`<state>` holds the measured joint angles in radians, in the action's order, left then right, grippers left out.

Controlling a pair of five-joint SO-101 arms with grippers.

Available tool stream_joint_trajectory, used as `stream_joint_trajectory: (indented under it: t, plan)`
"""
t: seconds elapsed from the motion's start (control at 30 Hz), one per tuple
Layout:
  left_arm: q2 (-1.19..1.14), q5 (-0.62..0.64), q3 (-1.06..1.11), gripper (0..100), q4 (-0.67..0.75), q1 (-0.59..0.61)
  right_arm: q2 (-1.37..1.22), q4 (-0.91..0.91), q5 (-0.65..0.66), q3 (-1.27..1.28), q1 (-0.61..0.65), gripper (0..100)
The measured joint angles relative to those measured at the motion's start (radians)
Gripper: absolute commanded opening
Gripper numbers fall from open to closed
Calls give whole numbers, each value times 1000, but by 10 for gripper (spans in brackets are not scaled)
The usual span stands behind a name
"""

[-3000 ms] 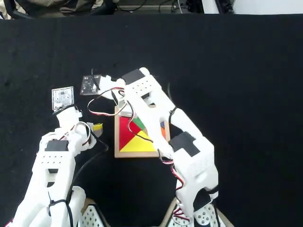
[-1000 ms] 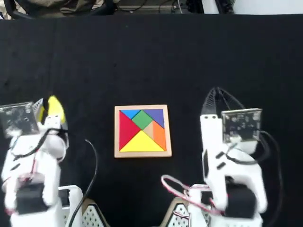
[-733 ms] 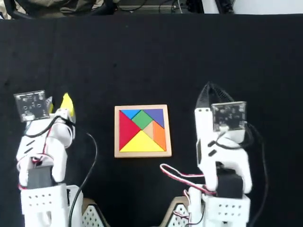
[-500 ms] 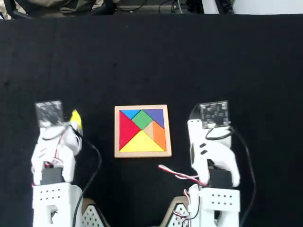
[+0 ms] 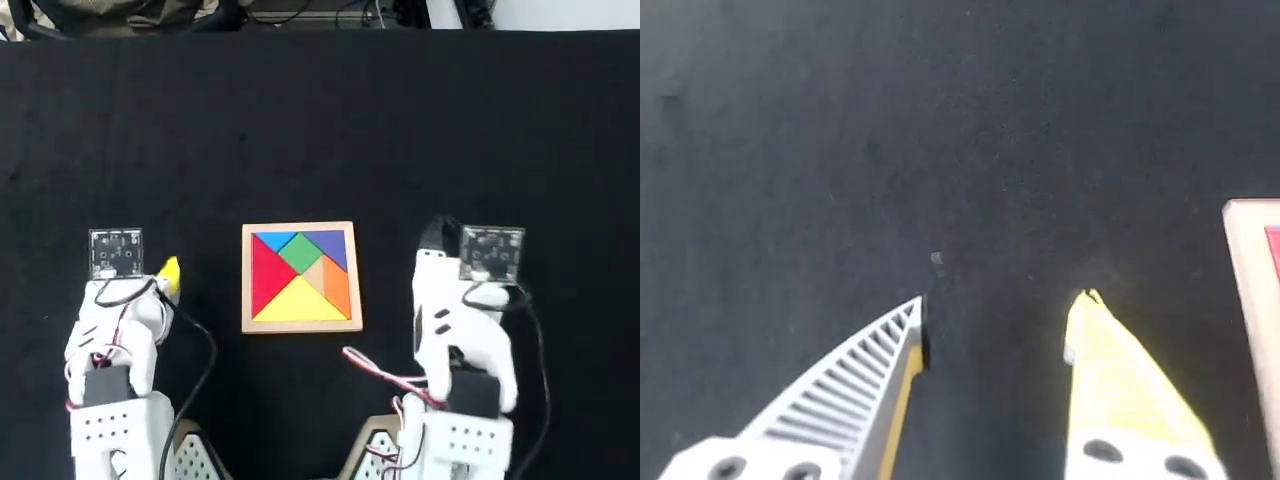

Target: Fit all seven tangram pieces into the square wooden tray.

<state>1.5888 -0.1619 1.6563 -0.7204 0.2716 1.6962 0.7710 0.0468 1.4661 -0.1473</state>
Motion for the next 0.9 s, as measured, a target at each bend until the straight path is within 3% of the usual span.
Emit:
stream_joint_trajectory:
  t: [0.1, 0.23, 0.43, 0.57, 0.73, 0.9]
  plan:
    - [86, 84, -95, 241, -241, -11, 94, 216, -35, -61, 0, 31]
    - [218, 127, -155, 239, -479, -72, 109, 423, -46, -72, 28, 164]
    - [219, 121, -83, 239, -356, -117, 109, 499, -48, -28, 37, 221]
    - [226, 25, -43, 239, -273, -127, 109, 552, -48, -28, 92, 222]
    - [222, -5, 20, 238, -258, -144, 109, 585, -48, 15, 167, 227]
    - [224, -5, 23, 238, -313, -80, 109, 506, -48, 187, 176, 227]
